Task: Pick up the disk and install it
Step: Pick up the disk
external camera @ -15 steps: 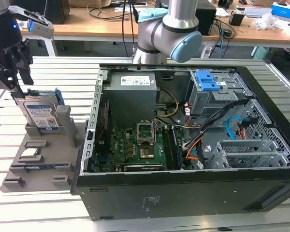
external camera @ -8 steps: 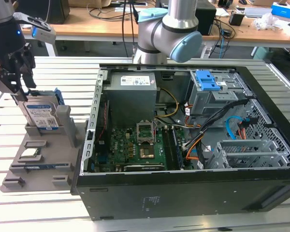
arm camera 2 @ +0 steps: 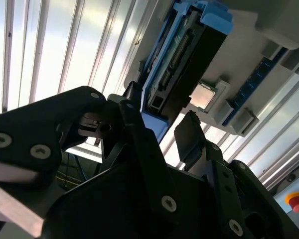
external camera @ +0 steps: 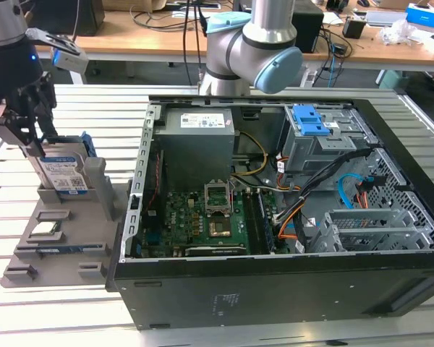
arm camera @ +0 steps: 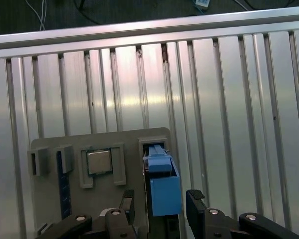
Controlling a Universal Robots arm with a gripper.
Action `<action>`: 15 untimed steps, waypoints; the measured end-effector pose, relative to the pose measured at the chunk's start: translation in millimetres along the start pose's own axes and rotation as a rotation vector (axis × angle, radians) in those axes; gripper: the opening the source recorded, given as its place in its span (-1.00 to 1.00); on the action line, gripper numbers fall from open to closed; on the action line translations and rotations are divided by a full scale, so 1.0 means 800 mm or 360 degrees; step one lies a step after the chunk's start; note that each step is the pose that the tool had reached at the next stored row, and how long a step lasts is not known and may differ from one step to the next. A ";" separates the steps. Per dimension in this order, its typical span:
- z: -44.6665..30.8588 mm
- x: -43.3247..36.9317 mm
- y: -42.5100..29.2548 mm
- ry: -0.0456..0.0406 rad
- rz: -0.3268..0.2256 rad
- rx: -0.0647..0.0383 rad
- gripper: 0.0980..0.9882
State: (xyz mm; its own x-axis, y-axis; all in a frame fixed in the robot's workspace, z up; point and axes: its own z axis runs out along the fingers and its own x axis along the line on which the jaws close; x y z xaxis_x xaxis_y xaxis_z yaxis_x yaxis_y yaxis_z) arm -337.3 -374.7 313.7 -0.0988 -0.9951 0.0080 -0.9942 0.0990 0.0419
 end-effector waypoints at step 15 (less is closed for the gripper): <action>0.0124 0.000 -0.0007 0.0007 0.0000 0.0001 0.00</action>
State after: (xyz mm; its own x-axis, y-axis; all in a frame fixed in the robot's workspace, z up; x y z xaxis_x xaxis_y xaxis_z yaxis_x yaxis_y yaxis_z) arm -337.2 -374.7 303.7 -0.0988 -0.9950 0.0123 -0.9942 0.0992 0.0415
